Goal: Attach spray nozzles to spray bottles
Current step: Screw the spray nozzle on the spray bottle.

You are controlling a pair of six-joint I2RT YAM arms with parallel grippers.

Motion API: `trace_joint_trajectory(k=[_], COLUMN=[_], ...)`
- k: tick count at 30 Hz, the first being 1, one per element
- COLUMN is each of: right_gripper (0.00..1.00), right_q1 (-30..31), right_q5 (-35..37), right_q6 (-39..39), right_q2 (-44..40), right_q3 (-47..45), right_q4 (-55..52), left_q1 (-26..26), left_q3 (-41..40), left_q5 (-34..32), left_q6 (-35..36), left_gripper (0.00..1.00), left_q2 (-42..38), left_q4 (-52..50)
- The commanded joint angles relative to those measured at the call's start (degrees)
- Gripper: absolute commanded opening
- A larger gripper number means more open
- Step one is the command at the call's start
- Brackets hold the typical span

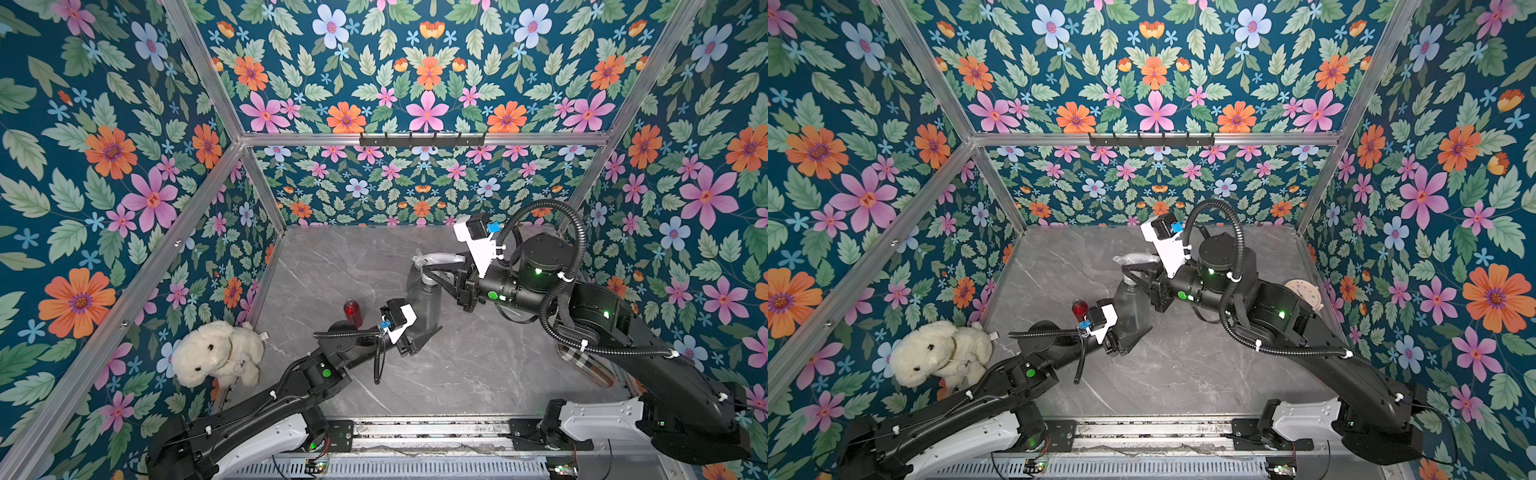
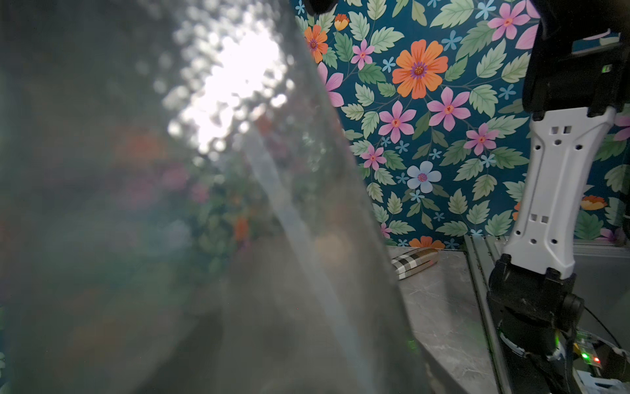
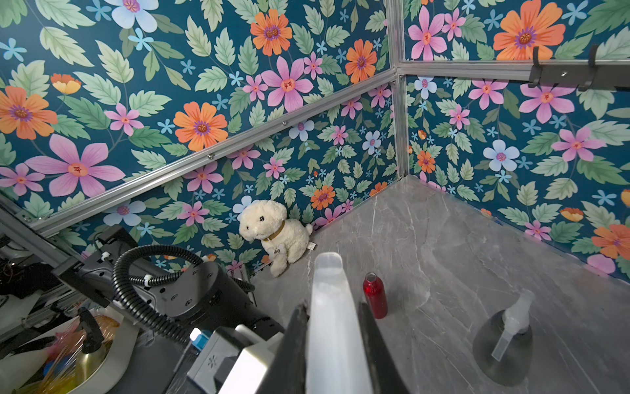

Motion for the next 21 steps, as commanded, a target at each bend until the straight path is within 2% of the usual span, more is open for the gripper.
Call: trace_joint_trajectory(k=[1, 8, 13, 15, 18, 21], right_gripper=[0.01, 0.0, 0.0, 0.0, 0.0, 0.0], right_q1=[1.5, 7.1, 7.9, 8.5, 11.0, 11.9], right_q5=[2.3, 15.7, 21.6, 26.1, 32.7, 34.3], right_q6=[3.5, 11.1, 18.7, 21.1, 21.7, 20.9], right_q2=[-0.8, 3.5, 10.0, 12.0, 13.2, 14.2], right_q3=[-4.4, -7.3, -2.2, -0.7, -2.2, -2.2], right_q4=[1.4, 3.8, -2.8, -4.6, -0.6, 2.1], left_q1=[0.2, -0.4, -1.7, -3.0, -4.9, -5.1], left_q3=[-0.2, 2.2, 4.2, 4.3, 4.0, 4.2], left_q5=[-6.3, -15.0, -20.1, -24.3, -30.5, -31.4], left_q6=[-2.2, 1.1, 4.1, 5.6, 7.7, 7.7], left_gripper=[0.0, 0.0, 0.0, 0.0, 0.0, 0.0], left_q2=[-0.7, 2.0, 5.5, 7.1, 9.2, 10.2], left_q4=[9.8, 9.6, 9.3, 10.7, 14.7, 15.2])
